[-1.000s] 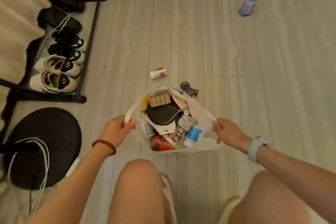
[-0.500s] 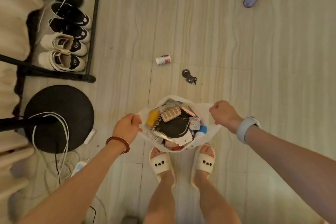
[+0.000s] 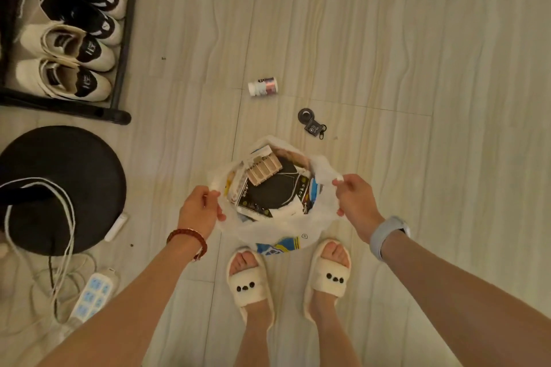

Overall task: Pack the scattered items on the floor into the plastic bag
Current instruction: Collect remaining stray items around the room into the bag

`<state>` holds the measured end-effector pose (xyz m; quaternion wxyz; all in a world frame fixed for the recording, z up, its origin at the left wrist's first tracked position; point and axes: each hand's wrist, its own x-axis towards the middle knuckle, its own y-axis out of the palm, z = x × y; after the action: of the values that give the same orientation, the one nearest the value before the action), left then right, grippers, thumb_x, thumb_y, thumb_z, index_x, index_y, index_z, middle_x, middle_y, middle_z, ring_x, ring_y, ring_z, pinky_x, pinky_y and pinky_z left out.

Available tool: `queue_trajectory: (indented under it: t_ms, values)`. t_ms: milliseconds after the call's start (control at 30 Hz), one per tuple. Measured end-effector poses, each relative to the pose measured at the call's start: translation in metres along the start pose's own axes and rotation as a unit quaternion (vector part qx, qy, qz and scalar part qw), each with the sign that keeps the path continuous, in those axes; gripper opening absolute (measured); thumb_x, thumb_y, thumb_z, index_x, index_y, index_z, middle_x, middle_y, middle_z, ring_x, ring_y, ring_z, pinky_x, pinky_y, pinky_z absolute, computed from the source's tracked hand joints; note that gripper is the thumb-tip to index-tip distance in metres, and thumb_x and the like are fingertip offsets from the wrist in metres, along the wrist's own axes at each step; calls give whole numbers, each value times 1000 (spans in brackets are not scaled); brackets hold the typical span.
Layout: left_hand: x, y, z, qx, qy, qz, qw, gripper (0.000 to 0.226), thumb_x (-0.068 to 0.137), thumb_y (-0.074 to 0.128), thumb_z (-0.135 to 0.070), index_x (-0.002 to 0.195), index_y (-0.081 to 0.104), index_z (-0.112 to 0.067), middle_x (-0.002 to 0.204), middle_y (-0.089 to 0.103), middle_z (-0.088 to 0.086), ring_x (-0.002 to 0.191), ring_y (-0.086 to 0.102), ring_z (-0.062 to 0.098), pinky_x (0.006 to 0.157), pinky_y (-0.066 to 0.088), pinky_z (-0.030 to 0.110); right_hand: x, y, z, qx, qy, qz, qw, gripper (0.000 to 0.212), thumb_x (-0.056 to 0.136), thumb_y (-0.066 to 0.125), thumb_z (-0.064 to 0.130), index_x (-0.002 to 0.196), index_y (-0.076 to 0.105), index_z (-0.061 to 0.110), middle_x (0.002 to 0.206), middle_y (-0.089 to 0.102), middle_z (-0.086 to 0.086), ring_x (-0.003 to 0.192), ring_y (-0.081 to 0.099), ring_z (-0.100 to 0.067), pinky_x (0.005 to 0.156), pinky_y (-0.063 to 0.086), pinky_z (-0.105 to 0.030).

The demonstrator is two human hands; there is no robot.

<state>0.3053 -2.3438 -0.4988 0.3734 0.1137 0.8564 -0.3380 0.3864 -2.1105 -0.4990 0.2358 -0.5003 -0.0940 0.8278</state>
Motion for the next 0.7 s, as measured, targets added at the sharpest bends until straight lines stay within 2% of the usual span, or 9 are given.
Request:
queue_trajectory:
  t_ms: [67,167,233,300,367,433,467,567,700]
  values:
    - [-6,-1,6,10,-18,-9,1000,16,94,38,-13,84,49,-7,59,53,6,42,54,0,56,35,29,-9,-2,-17,-57,11,15,998,22,94,40,14,109,53,4,73,52,-1,61,49,-18,59,47,-34]
    - [-3,-6,0,16,-38,-19,999,15,94,39,-16,89,50,-6,67,58,10,66,59,22,66,34,28,-13,-7,-25,-116,16,26,993,30,93,41,15,120,50,5,90,57,-7,78,55,-24,78,52,-41]
    - [-3,-7,-3,80,-54,5,995,21,94,39,-21,100,52,-5,91,64,18,88,58,32,72,37,29,-15,-10,-24,-132,4,44,990,35,92,40,11,126,45,7,97,58,-11,80,55,-24,70,47,-33]
    - [-7,-7,-8,132,-60,11,989,32,95,39,-23,119,48,-4,119,56,19,107,53,35,86,40,35,-21,-12,-17,-140,-19,48,989,36,93,39,9,128,42,9,102,57,-10,81,53,-22,60,40,-26]
    - [-19,-9,-18,128,-56,-5,990,42,94,41,-23,132,38,-5,135,41,19,116,48,35,96,38,37,-31,-15,-6,-149,-45,30,987,39,93,39,10,132,41,10,117,54,-11,97,52,-24,73,43,-27]
    - [-39,-15,-32,128,-18,-27,991,45,93,45,-21,134,35,-7,139,34,18,120,45,35,100,37,40,-47,-21,6,-170,-80,6,982,42,93,41,11,135,39,10,134,46,-13,121,45,-27,99,38,-34]
    - [-51,-20,-41,141,20,-37,989,45,92,47,-19,134,37,-7,138,35,18,121,44,34,101,37,42,-56,-26,14,-176,-98,2,979,42,93,41,12,135,39,11,137,44,-13,126,41,-28,104,33,-34]
    - [-89,-36,-72,200,169,-77,962,41,87,53,-11,127,46,-5,129,48,19,117,48,34,99,41,48,-89,-43,48,-170,-154,1,973,41,93,41,11,135,40,11,139,43,-11,130,38,-26,105,29,-29]
    - [-136,-63,-136,213,222,-75,948,39,87,52,-13,125,48,-7,129,50,17,119,47,32,100,40,48,-137,-84,111,-144,-205,-21,968,38,94,40,10,132,44,10,138,45,-10,130,37,-24,105,26,-26]
